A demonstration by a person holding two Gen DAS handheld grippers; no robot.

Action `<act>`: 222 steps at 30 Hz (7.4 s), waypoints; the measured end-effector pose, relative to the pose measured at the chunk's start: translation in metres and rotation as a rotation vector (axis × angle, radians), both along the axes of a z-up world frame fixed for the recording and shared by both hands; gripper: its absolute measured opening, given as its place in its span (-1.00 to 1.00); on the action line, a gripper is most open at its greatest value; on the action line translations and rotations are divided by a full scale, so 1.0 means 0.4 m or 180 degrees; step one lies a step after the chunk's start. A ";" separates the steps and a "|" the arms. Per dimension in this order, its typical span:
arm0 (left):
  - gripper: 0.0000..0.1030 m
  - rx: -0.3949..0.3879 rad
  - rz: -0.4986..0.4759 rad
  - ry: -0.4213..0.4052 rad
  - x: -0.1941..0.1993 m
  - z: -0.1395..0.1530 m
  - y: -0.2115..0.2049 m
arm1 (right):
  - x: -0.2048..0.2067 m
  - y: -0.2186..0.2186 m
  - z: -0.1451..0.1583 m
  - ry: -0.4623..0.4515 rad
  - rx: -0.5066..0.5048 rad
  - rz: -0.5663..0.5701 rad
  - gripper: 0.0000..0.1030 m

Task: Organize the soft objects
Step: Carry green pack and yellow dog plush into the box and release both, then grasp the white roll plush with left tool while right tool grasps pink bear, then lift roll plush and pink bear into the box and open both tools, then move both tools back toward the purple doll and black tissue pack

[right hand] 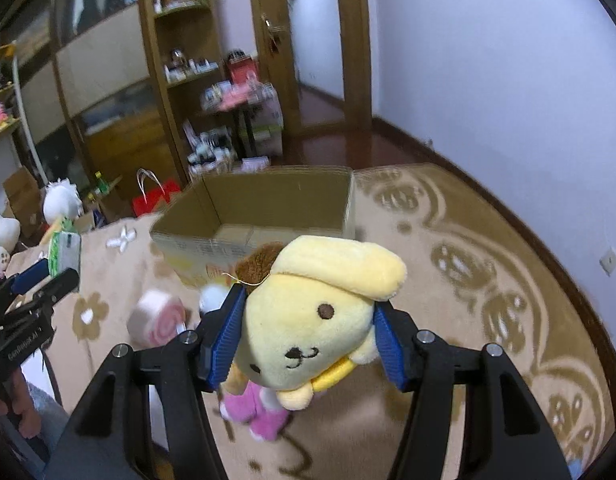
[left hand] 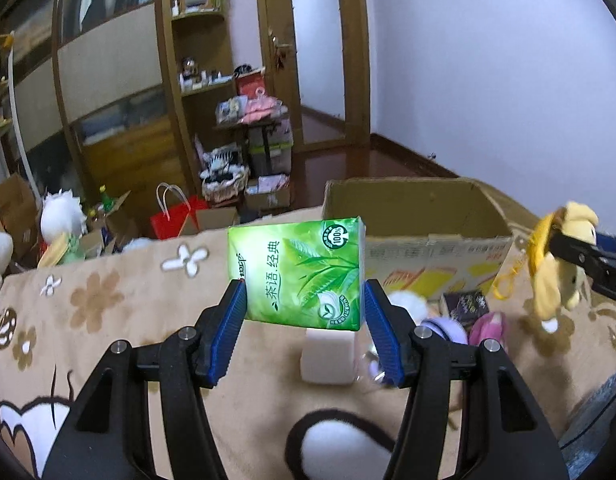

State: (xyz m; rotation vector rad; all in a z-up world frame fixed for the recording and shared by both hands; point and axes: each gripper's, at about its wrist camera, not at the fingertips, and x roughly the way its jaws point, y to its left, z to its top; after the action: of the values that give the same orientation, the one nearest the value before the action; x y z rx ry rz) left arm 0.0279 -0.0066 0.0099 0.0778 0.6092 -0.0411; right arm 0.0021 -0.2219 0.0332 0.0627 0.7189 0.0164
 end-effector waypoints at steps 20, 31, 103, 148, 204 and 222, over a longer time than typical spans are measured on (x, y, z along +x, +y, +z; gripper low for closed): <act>0.14 0.0247 -0.0359 -0.0533 0.181 0.067 -0.135 | 0.218 0.024 0.054 -0.0488 -0.0130 0.0292 0.25; 0.15 0.0168 -0.0453 -0.0244 0.297 -0.017 -0.165 | 0.301 0.012 -0.011 -0.0388 -0.0016 0.0323 0.27; 0.94 0.0103 -0.0037 0.1504 0.258 -0.260 -0.024 | 0.170 -0.004 -0.240 0.1209 0.0568 0.0140 0.88; -0.10 0.0212 -0.0136 0.0357 0.116 -0.091 -0.074 | 0.128 0.001 -0.072 0.0171 0.0383 0.0151 0.06; 0.52 0.0224 -0.0292 0.0106 0.350 -0.088 -0.191 | 0.364 -0.028 -0.045 -0.0261 0.0533 0.0287 0.49; 0.88 0.0095 -0.0143 0.0273 0.263 -0.065 -0.138 | 0.292 -0.029 -0.022 -0.0214 0.0495 0.0305 1.00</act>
State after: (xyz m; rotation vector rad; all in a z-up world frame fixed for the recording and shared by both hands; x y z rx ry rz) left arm 0.1330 -0.0618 -0.0159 0.1192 0.6938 -0.0792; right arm 0.1190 -0.2336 0.0243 0.1758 0.6521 0.1655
